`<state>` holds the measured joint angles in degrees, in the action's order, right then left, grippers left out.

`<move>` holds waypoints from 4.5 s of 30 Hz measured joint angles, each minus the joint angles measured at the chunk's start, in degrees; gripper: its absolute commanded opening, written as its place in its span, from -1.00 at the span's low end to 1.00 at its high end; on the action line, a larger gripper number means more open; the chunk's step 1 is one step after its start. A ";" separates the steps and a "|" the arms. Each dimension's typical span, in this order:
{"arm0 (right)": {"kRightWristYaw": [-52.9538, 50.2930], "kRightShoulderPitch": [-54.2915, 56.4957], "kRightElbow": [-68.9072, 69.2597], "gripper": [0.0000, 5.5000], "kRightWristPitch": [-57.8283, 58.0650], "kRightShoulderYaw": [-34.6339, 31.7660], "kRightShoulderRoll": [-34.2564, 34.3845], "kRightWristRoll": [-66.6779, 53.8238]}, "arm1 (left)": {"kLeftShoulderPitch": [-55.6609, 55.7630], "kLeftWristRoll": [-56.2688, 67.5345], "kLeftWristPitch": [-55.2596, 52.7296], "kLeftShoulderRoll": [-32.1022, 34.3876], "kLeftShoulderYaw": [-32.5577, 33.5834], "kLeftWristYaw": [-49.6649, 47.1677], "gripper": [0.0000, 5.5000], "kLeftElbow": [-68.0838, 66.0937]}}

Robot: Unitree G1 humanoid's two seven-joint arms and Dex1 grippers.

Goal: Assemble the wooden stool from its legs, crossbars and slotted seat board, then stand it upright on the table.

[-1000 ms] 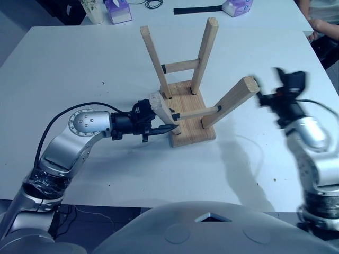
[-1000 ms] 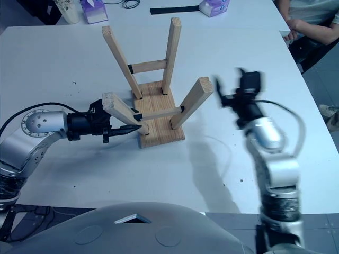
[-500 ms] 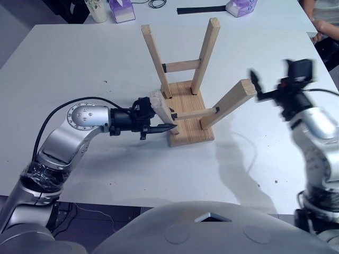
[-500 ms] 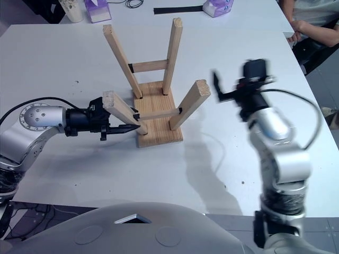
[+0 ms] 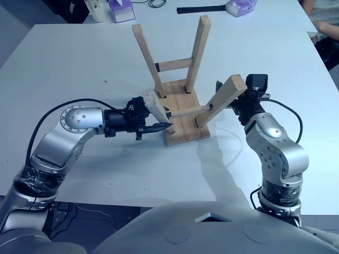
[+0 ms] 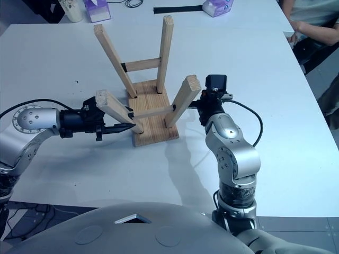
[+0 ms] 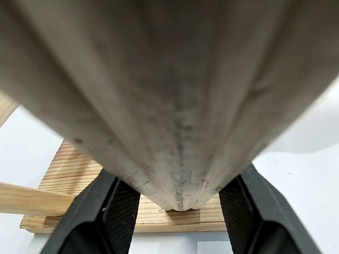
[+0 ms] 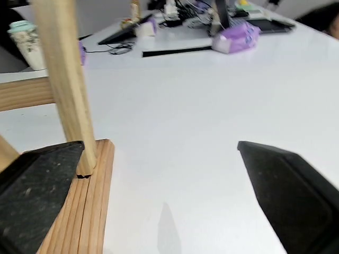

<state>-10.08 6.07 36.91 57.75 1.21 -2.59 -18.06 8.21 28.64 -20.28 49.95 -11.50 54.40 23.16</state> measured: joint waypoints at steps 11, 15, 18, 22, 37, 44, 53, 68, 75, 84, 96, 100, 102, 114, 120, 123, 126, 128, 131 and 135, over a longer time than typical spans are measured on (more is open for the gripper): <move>16.41 1.19 1.21 0.96 -7.27 2.13 -15.74 2.40 | -3.34 -4.03 -7.88 -3.05 -7.76 -0.77 0.13 -1.07; 20.66 -1.11 -0.22 0.96 -13.11 2.68 -18.42 3.40 | -4.00 -5.09 -7.91 -4.08 -7.50 -0.97 0.26 -0.65; 23.91 -4.67 -2.33 0.96 -17.08 0.85 -23.47 5.84 | -5.90 -3.68 -8.11 -3.82 -4.22 -0.47 0.26 0.18; 30.70 -11.07 -5.46 0.96 -21.35 -0.65 -35.24 11.37 | -10.04 2.07 -8.35 -2.30 2.51 3.05 0.26 3.02; 52.33 -24.72 6.99 0.40 -17.47 9.55 -44.17 -0.84 | -5.12 -10.22 19.82 -10.24 1.95 10.92 0.02 -15.29; 49.39 -22.62 3.48 0.04 -18.10 18.92 -40.46 4.25 | -3.05 -19.81 30.30 -12.75 -2.08 10.00 0.02 -25.55; 43.41 -17.55 -8.06 -0.43 -23.76 13.80 -37.51 9.32 | -7.67 -20.27 29.68 -16.78 -9.04 10.43 0.02 -20.49; 39.60 -19.86 -11.29 -0.99 -26.44 8.62 -34.68 12.51 | -23.54 -7.33 18.24 -7.10 7.85 8.94 0.02 -5.47; 39.58 -25.56 -5.05 -0.92 -24.65 8.61 -34.09 12.38 | -9.36 -16.63 28.86 -6.16 13.47 2.52 0.02 -33.33; 44.82 -24.16 -1.85 -0.39 -22.48 12.88 -36.18 11.67 | 13.83 -31.44 45.42 -13.33 8.02 -10.56 0.02 -71.37; 45.64 -19.91 -2.74 -0.38 -21.88 16.59 -35.56 13.33 | 14.75 -37.34 66.95 -13.47 -0.20 -15.32 0.02 -78.57; 44.84 -19.50 -4.59 -0.38 -23.34 15.94 -35.62 14.36 | 10.07 -33.79 68.53 -12.46 -1.21 -12.17 0.02 -72.49; 44.50 -19.23 -6.24 -0.38 -24.25 14.17 -35.68 14.48 | 6.67 -30.10 67.04 -11.31 -1.48 -8.64 0.02 -67.55; 47.64 -17.99 -11.07 -0.38 -29.46 8.27 -38.27 14.43 | -10.68 -16.73 44.48 -7.44 0.29 -1.89 0.02 -39.90; 48.36 -20.76 -9.97 -0.38 -30.43 6.81 -38.52 14.19 | -18.04 -15.62 38.35 -5.16 2.98 -2.20 0.02 -31.28; 48.12 -21.34 -9.50 -0.38 -30.43 7.44 -38.12 14.34 | -19.80 -15.71 38.24 -5.78 2.72 -3.20 0.02 -29.48; 47.34 -21.97 -9.27 -0.38 -30.42 8.00 -37.76 15.05 | -19.28 -16.24 37.62 -6.71 2.41 -3.47 0.02 -29.44; 46.85 -22.50 -8.76 -0.38 -30.35 8.23 -37.75 16.11 | -18.74 -16.53 36.45 -7.45 2.08 -3.68 0.02 -29.21; 46.94 -23.92 -7.05 -0.38 -29.72 8.55 -38.38 16.29 | -19.04 -16.41 33.49 -7.33 2.04 -3.94 0.02 -27.45; 47.68 -25.06 -4.54 -0.38 -27.84 7.82 -38.96 16.00 | -22.62 -13.43 29.73 -4.76 2.67 -1.84 0.02 -22.78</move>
<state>37.60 -18.98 32.37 29.91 9.03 -41.55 -2.05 -14.41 15.21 9.45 45.19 -8.84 52.56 0.37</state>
